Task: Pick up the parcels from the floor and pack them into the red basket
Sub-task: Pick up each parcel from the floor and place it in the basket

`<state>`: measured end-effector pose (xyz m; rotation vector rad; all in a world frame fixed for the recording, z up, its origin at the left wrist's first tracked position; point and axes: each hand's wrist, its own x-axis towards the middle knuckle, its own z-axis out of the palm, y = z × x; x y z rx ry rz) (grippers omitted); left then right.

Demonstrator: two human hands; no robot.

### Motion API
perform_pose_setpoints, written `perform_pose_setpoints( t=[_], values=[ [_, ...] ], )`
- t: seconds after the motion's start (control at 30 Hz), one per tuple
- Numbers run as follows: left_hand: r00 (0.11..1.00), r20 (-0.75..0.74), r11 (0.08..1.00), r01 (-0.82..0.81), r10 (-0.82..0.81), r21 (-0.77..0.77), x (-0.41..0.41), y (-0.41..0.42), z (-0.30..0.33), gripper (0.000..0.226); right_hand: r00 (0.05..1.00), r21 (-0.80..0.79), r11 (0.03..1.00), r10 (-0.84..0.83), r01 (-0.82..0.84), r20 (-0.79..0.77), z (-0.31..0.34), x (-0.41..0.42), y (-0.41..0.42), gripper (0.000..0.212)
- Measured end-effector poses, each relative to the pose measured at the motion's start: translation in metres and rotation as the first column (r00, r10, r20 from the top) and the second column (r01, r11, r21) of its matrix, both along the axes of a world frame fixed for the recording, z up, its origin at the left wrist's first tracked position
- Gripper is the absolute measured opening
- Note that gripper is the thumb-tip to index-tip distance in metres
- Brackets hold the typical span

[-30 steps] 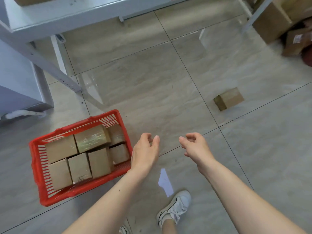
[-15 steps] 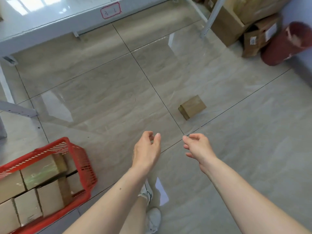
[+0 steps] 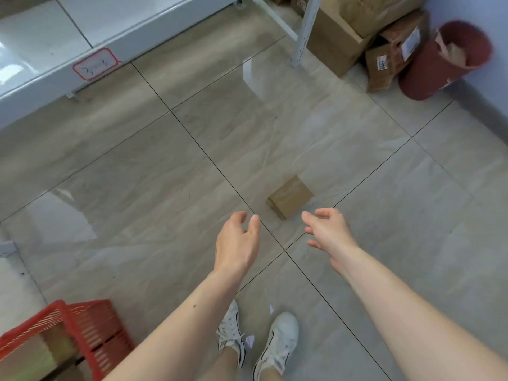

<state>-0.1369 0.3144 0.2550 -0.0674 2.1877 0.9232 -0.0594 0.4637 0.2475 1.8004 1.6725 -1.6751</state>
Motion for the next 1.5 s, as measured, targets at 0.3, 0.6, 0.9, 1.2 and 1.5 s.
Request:
perform_pose_setpoints(
  t=[0.3,0.6,0.9,1.2,1.5],
  values=[
    [0.999,-0.004,0.997,0.037,-0.038,-0.070,-0.012,0.081,-0.032,0.052,1.000,0.008,1.000,0.013,-0.013,0.020,-0.043,-0.009,0.081,0.044],
    [0.993,0.088,0.995,-0.068,0.075,-0.075,-0.027,0.151,-0.098,0.052,0.986,-0.023,0.991,0.132,-0.130,0.106,-0.108,-0.024,0.150,0.057],
    [0.965,0.206,0.985,-0.147,0.162,-0.086,-0.051,0.173,-0.224,0.061,0.969,-0.065,0.981,0.193,-0.185,0.154,-0.222,-0.052,0.172,0.060],
    [0.923,0.362,0.984,-0.072,0.126,-0.161,-0.076,0.188,-0.337,0.069,0.941,-0.140,0.952,0.295,-0.273,0.166,-0.316,-0.074,0.192,0.055],
    [0.911,0.389,0.989,-0.107,0.139,-0.102,-0.068,0.196,-0.317,0.054,0.947,-0.200,0.955,0.256,-0.218,0.194,-0.301,-0.075,0.186,0.048]
  ],
)
